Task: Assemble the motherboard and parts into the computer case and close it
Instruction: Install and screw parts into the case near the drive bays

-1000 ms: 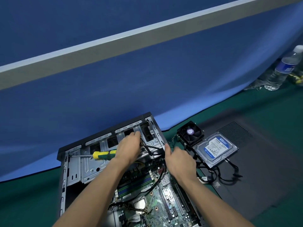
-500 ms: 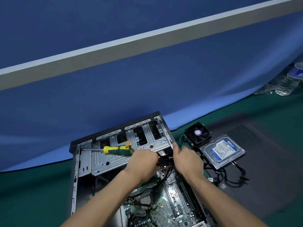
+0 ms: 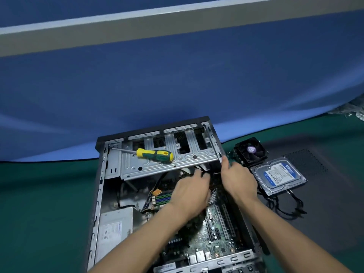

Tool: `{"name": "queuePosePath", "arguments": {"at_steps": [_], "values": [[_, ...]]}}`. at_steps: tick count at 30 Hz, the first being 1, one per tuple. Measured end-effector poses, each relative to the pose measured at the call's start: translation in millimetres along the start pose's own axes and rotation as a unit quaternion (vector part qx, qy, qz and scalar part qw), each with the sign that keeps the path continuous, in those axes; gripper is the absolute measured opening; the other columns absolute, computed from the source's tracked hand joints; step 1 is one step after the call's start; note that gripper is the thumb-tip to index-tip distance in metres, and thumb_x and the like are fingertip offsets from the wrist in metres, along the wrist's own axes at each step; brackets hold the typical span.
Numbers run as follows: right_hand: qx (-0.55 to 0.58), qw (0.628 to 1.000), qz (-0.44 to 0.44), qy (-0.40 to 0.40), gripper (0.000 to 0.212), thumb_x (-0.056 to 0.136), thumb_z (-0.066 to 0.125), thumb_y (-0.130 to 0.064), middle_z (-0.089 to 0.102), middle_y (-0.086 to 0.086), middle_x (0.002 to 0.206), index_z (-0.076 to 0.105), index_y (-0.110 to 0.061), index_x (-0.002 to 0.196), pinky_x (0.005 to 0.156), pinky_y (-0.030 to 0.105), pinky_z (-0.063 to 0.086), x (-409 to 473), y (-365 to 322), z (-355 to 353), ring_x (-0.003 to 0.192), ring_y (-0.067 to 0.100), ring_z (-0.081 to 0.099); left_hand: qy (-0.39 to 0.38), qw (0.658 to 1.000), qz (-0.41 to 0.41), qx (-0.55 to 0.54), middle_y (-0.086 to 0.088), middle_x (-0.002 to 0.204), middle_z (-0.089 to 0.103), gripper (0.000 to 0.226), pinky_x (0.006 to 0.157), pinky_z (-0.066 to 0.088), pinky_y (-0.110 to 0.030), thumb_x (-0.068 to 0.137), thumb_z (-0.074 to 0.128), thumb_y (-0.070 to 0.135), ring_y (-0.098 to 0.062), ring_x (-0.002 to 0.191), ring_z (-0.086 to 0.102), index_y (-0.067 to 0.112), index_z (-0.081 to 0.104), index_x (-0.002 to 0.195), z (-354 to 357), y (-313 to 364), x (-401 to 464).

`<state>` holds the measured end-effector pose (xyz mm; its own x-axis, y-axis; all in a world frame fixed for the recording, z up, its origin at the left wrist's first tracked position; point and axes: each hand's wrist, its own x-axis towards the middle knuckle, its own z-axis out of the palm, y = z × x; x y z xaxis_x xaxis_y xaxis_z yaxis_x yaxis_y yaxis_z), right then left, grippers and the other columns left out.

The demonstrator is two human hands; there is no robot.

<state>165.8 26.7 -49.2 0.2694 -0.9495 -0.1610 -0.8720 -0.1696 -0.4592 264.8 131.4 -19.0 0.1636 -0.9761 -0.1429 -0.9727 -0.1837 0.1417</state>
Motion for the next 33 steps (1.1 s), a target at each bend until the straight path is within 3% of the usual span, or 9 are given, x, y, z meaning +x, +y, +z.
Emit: {"name": "queuePosePath", "arguments": {"at_steps": [7,11,13,16,18,22,26,29,33], "values": [[0.0,1.0,-0.006,0.008,0.058,0.099,0.016,-0.054,0.047,-0.007,0.062,0.056,-0.015,0.083,0.052,0.027,0.028,1,1,3,0.056,0.007,0.044,0.015,0.967,-0.084,-0.241,0.001,0.097,0.041,0.038,0.056,0.034,-0.029,0.08,0.068,0.032,-0.014,0.069,0.048,0.022,0.036,0.099,-3,-29,-2],[0.009,1.0,-0.005,0.003,0.059,0.099,0.016,-0.053,0.048,-0.004,0.064,0.057,-0.014,0.083,0.059,0.03,0.033,0,1,1,0.062,0.018,0.049,-0.028,0.862,-0.176,-0.475,0.001,0.072,0.05,0.03,0.048,0.038,-0.02,0.08,0.072,0.012,-0.01,0.056,0.046,0.018,0.043,0.084,-3,-42,-8],[0.008,1.0,-0.005,-0.001,0.061,0.099,0.016,-0.053,0.049,-0.004,0.064,0.058,-0.012,0.084,0.061,0.031,0.034,0,1,1,0.064,0.018,0.05,-0.04,0.774,-0.236,-0.586,-0.003,0.059,0.051,0.027,0.037,0.038,-0.022,0.083,0.071,0.011,-0.013,0.04,0.046,0.008,0.044,0.08,-2,-48,-12],[0.007,1.0,-0.005,-0.004,0.062,0.099,0.015,-0.053,0.051,-0.001,0.066,0.058,-0.012,0.084,0.063,0.032,0.036,0,0,1,0.065,0.02,0.051,-0.028,0.678,-0.323,-0.66,-0.012,0.075,0.055,0.025,0.031,0.039,-0.02,0.087,0.067,0.014,-0.013,0.033,0.05,0.007,0.044,0.086,0,-53,-21],[0.006,1.0,-0.009,-0.005,0.061,0.099,0.015,-0.053,0.05,-0.001,0.066,0.057,-0.012,0.083,0.065,0.033,0.036,1,-1,1,0.065,0.02,0.05,-0.002,0.695,-0.365,-0.62,-0.011,0.081,0.054,0.027,0.031,0.038,-0.019,0.088,0.066,0.018,-0.013,0.033,0.051,0.008,0.042,0.095,5,-55,-28],[0.008,1.0,-0.01,-0.014,0.064,0.099,0.014,-0.052,0.06,0.009,0.081,0.06,-0.009,0.089,0.068,0.035,0.038,2,-1,1,0.074,0.027,0.054,0.011,0.798,-0.355,-0.487,0.0,0.076,0.06,0.021,0.045,0.039,-0.018,0.09,0.061,0.031,-0.007,0.05,0.052,0.014,0.055,0.101,9,-57,-37],[0.007,1.0,-0.008,-0.018,0.064,0.1,0.015,-0.051,0.056,0.008,0.081,0.061,-0.006,0.094,0.069,0.035,0.036,3,-1,-1,0.075,0.029,0.052,-0.05,0.714,-0.29,-0.636,-0.005,0.065,0.065,0.02,0.039,0.03,-0.018,0.089,0.051,0.012,-0.01,0.045,0.038,0.002,0.069,0.089,0,-52,-38],[0.009,1.0,-0.01,-0.022,0.062,0.1,0.016,-0.051,0.052,0.007,0.079,0.059,-0.007,0.094,0.067,0.033,0.033,1,-1,-2,0.073,0.027,0.048,-0.063,0.68,-0.266,-0.68,-0.006,0.068,0.066,0.022,0.042,0.039,-0.017,0.084,0.053,-0.01,-0.008,0.048,0.046,0.003,0.071,0.084,-1,-41,-36],[0.014,0.999,-0.014,-0.025,0.062,0.1,0.018,-0.051,0.057,0.011,0.086,0.06,-0.005,0.098,0.066,0.033,0.033,-4,2,-4,0.073,0.026,0.046,-0.112,0.764,-0.238,-0.589,0.005,0.082,0.068,0.02,0.056,0.048,-0.013,0.089,0.061,0.005,0.002,0.057,0.055,0.014,0.071,0.104,14,-10,-42]]}}
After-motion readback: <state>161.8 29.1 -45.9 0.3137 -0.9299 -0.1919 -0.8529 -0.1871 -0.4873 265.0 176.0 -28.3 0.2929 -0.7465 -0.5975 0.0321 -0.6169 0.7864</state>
